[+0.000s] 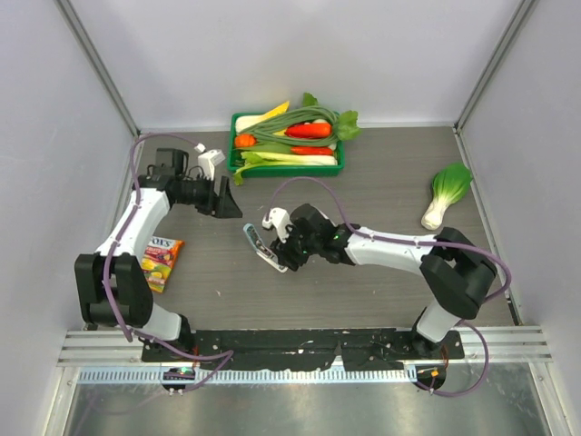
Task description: Load the staples into the stapler
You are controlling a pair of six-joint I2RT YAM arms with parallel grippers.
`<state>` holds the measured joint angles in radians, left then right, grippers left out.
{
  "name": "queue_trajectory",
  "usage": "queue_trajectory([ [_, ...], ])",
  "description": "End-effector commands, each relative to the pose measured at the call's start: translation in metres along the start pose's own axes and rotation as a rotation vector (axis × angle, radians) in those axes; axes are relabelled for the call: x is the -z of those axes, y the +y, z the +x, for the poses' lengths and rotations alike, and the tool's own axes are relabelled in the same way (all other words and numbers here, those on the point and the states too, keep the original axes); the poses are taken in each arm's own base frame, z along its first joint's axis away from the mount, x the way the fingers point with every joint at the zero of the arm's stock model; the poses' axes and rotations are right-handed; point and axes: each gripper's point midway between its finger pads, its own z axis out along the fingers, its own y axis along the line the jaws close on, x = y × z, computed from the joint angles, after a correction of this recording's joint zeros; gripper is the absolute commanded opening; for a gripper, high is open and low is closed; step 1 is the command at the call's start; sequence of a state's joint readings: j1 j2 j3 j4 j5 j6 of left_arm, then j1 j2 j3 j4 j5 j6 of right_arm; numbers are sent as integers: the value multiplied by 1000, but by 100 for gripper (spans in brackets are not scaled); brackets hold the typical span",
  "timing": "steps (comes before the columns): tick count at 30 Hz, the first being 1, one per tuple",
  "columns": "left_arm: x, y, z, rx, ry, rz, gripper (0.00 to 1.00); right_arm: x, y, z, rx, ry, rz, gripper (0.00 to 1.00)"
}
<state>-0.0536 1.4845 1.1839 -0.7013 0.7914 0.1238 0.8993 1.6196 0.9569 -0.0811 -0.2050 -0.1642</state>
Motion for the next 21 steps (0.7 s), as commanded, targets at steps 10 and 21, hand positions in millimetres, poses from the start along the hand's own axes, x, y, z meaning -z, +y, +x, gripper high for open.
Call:
queue_trajectory([
  [10,10,-5,5,-23,-56,34,70,-16,-1,-34,-9,-66,84,53],
  [21,6,-5,8,-12,-53,54,68,-29,4,-16,-11,-5,61,53],
])
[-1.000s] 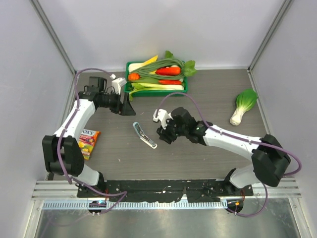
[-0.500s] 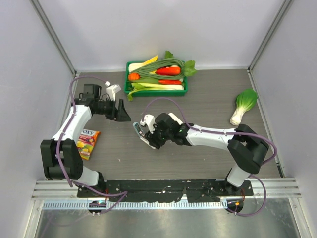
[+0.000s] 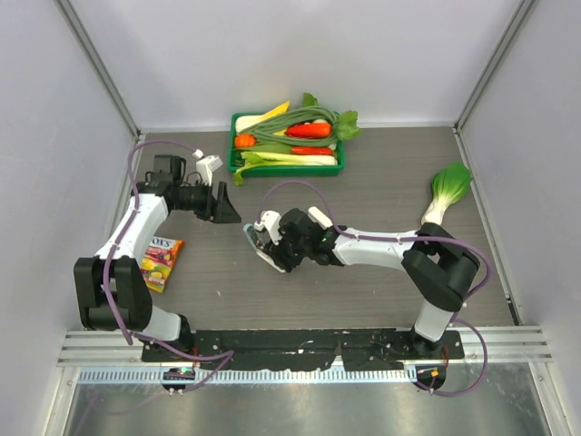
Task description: Load the staples into the stapler
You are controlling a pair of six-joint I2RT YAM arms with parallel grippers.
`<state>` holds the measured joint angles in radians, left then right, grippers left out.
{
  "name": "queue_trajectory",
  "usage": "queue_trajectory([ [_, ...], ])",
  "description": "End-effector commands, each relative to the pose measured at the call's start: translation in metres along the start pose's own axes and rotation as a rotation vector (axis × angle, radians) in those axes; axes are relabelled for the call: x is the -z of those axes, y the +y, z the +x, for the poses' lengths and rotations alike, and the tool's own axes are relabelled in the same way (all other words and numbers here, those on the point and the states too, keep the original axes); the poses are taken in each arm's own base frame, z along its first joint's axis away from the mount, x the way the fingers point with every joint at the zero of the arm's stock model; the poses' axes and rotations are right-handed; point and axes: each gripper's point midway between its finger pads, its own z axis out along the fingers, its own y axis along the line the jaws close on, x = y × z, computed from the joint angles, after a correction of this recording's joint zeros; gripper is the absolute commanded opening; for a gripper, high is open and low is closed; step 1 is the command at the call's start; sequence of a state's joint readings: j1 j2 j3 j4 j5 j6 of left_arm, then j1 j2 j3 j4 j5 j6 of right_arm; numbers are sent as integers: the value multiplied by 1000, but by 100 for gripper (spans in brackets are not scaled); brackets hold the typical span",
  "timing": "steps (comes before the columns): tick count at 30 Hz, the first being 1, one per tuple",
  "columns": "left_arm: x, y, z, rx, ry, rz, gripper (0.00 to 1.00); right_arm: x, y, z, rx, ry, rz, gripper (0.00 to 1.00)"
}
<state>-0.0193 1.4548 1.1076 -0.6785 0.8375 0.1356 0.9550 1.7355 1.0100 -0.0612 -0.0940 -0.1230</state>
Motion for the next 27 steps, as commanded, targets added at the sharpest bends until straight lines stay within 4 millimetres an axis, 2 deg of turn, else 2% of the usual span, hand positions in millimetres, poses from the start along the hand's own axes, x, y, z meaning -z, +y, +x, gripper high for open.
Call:
queue_trajectory([
  [1,3,-7,-8,-38,-42,29,68,1,3,-24,-1,-60,-6,53],
  [7,-1,-5,-6,-27,-37,38,67,-4,4,-17,7,-36,-5,50],
  [14,-2,-5,-4,-22,-33,45,65,-6,7,-11,11,-15,-8,41],
  [22,-2,-9,2,-18,-20,72,59,-4,1,-12,34,-19,22,28],
  [27,-3,-11,11,-35,-3,88,57,-2,-2,-16,42,-33,37,24],
])
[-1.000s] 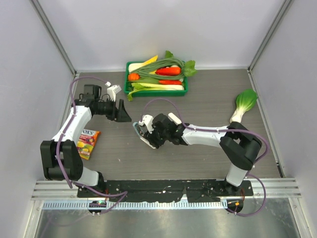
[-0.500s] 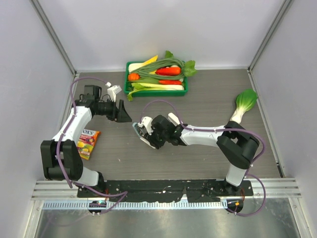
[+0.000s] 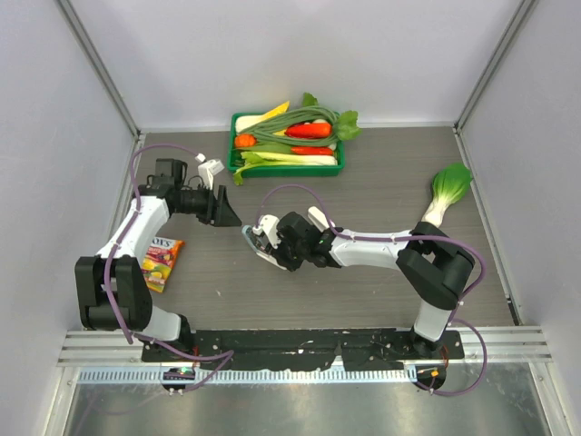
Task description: Load the staples into the stapler
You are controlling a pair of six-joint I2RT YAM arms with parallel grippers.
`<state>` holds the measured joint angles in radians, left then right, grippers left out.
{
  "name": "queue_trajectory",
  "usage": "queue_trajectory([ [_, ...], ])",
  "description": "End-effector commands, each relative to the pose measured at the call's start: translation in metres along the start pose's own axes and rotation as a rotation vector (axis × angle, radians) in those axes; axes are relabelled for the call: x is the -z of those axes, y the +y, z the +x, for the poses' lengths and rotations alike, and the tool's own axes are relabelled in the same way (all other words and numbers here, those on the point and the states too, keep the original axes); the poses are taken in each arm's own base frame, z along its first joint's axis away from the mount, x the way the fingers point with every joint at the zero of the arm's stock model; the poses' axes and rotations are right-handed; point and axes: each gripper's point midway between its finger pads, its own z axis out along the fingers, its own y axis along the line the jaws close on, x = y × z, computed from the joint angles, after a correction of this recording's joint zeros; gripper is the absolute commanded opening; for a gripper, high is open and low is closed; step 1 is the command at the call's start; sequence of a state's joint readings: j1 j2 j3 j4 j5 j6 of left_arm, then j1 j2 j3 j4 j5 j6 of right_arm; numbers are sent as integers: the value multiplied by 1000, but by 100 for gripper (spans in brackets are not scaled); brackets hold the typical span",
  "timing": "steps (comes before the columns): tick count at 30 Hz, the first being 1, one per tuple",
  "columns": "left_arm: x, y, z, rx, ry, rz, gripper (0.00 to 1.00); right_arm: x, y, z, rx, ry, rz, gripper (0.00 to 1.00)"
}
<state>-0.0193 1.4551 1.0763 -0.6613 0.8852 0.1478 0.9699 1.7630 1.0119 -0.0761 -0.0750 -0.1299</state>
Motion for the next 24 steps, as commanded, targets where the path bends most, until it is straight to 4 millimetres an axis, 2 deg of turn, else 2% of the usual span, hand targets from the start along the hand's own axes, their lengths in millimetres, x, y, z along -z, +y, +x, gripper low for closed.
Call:
queue_trajectory([
  [1,-1,-4,7,-31,3,39,54,5,-6,-27,27,-74,39,23],
  [10,-22,17,19,54,66,73,47,5,-9,-28,41,-77,52,22],
  [16,-27,21,14,52,59,85,47,5,-9,-29,42,-79,52,22],
  [24,-41,6,14,22,85,136,45,3,-9,-28,50,-76,51,21],
])
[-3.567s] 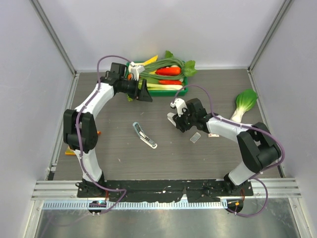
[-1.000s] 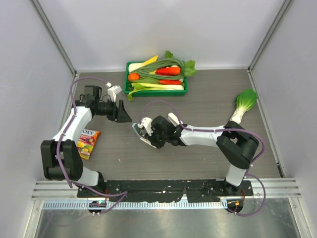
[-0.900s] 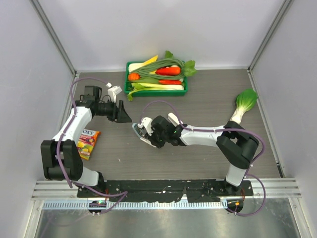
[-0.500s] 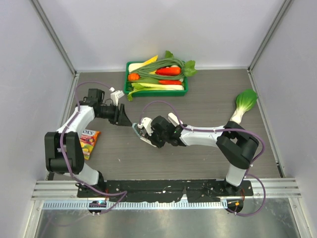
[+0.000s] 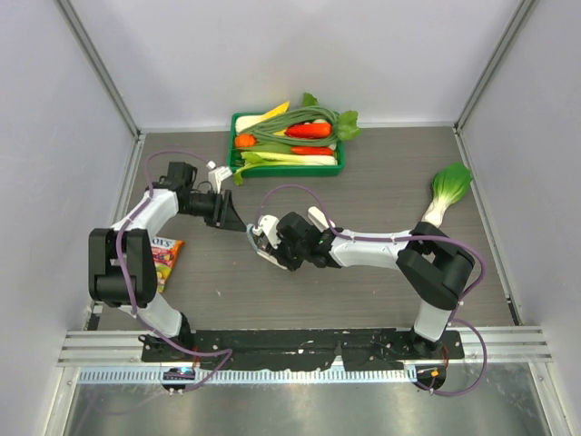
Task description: Load the staples into the stapler
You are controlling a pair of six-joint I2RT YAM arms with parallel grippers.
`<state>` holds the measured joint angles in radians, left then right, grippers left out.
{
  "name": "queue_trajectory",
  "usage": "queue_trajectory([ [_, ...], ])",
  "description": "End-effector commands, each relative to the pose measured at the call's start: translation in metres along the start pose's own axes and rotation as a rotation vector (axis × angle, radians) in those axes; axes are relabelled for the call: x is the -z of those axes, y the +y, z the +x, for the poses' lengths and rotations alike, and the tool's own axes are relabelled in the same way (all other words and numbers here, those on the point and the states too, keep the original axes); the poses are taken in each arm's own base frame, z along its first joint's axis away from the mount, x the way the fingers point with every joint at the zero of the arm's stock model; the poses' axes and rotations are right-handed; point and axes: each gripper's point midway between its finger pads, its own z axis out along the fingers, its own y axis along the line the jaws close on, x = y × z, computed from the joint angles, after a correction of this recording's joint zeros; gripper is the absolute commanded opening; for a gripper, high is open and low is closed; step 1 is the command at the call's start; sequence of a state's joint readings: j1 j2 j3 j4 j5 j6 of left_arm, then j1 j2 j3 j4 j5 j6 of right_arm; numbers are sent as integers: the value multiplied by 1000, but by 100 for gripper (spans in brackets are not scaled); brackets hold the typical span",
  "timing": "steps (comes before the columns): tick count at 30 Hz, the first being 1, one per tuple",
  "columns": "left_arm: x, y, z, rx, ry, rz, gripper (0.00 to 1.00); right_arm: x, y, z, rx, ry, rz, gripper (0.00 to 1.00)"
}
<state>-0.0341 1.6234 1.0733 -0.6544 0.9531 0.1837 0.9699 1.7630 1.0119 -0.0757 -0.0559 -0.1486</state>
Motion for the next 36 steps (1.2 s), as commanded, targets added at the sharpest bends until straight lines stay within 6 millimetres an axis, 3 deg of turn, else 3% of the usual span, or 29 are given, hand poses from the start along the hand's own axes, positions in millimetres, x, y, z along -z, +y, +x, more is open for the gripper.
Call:
queue_trajectory([
  [1,-14,-11,-9,-66,10,46,45,3,-6,-28,32,-76,32,21],
  [6,-31,-26,2,-99,74,94,44,4,-7,-28,38,-78,39,20],
  [14,-27,-38,10,-115,100,140,43,6,-10,-30,50,-83,54,20],
  [16,-24,-42,13,-121,106,160,47,7,-11,-31,53,-86,56,20],
  [17,-24,-43,13,-125,107,165,54,7,-11,-31,56,-88,57,20],
  [20,-23,-48,16,-127,123,196,63,9,-11,-33,62,-96,60,21],
  [27,-28,-45,21,-111,153,197,65,12,-12,-36,75,-105,62,22],
  [36,-7,-39,8,-131,86,150,68,27,-10,-42,92,-137,34,41],
])
